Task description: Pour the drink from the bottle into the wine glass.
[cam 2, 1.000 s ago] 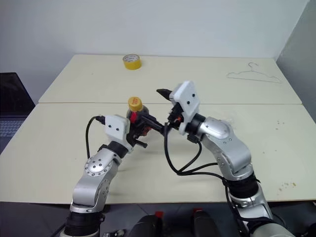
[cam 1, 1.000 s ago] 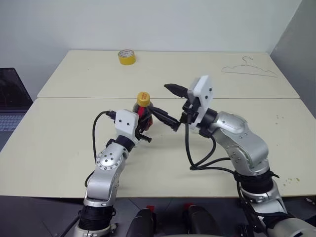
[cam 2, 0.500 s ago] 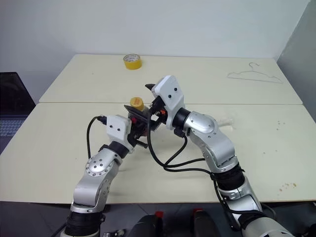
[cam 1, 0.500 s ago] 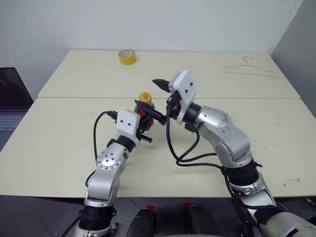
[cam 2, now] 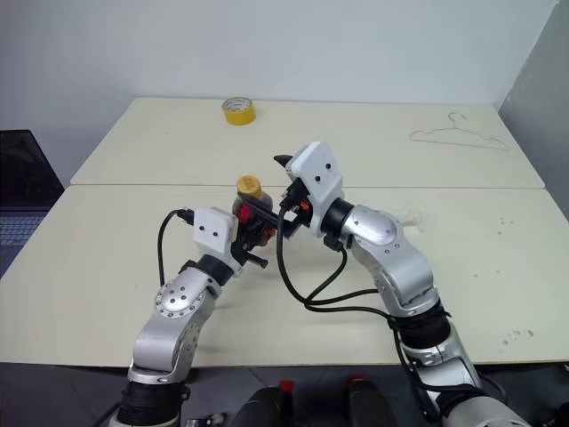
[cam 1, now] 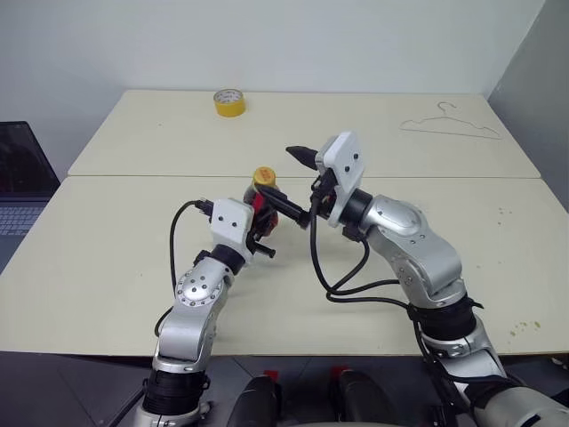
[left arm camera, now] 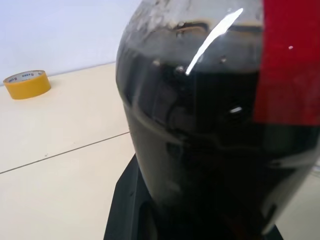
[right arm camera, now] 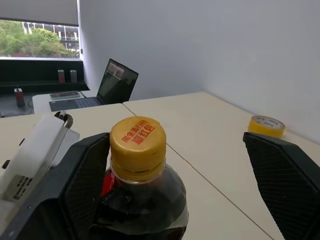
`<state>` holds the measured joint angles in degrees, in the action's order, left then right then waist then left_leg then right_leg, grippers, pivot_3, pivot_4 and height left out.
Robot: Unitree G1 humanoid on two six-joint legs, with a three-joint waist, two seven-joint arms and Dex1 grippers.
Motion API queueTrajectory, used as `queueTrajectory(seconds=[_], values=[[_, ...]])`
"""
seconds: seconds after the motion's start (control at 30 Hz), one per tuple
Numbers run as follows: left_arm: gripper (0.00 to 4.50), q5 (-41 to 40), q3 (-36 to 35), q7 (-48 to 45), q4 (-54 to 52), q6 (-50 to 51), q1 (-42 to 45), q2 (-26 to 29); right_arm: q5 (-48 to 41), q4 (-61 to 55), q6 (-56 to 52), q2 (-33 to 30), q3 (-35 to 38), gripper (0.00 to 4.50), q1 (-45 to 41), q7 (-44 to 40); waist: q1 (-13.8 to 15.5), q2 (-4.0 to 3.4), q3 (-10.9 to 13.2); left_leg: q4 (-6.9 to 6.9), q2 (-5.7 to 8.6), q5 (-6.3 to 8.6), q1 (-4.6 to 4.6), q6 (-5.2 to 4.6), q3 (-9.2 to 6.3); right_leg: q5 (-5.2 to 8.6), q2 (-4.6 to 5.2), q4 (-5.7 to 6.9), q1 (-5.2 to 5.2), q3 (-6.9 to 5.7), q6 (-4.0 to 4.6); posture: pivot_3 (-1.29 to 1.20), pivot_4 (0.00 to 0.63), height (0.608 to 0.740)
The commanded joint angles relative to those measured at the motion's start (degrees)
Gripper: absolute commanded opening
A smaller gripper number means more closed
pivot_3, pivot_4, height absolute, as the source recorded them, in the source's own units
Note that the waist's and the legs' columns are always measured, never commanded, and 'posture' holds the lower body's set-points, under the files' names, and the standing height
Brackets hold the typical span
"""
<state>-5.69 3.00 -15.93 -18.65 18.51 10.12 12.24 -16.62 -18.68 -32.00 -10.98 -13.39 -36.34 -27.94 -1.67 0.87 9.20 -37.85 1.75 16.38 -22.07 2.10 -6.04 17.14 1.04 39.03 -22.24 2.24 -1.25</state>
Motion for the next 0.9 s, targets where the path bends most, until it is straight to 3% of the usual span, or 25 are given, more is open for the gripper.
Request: queueTrajectory(seconds=[0.03, 0.4, 0.53, 0.9], values=[[0.56, -0.35, -0.75, -0.2, -2.64, -1.95, 0.92, 0.23, -0.84, -3.39, -0.87, -1.85, 3.34, 4.5, 0.93, 0.13, 0.0, 0.0, 0.0, 0.0, 0.0, 0.0, 0.0, 0.0, -0.01, 0.0, 0.0, 0.0, 0.0, -0.01, 0.0, 0.0, 0.15, 0.74], [0.56, -0.41, -0.83, -0.22, -2.46, -2.0, 1.12, 0.47, -6.01, -7.2, -5.88, -7.01, 6.28, 4.5, 2.99, -3.64, -0.03, 0.0, 0.0, 0.01, 0.0, 0.01, 0.0, -0.01, 0.01, 0.0, 0.0, 0.0, 0.01, 0.0, 0.0, 0.0, 0.15, 0.74], [0.56, -0.39, -0.78, -0.41, -2.31, -2.13, 1.17, 0.61, -10.83, -8.74, -10.02, -4.24, 6.62, 4.5, 1.05, -2.81, -0.07, 0.0, 0.0, 0.01, -0.01, 0.1, 0.0, -0.18, 0.0, 0.0, -0.01, 0.0, 0.01, 0.0, 0.0, 0.0, 0.15, 0.74], [0.56, -0.08, -0.54, -0.77, -2.32, -2.34, 1.1, 0.51, -7.03, -3.1, -8.21, 1.27, 1.4, 4.5, -3.4, 0.06, 0.01, 0.0, 0.0, 0.0, 0.0, 0.08, 0.0, -0.14, -0.01, 0.0, 0.0, 0.0, 0.0, -0.01, 0.0, 0.0, 0.15, 0.74]])
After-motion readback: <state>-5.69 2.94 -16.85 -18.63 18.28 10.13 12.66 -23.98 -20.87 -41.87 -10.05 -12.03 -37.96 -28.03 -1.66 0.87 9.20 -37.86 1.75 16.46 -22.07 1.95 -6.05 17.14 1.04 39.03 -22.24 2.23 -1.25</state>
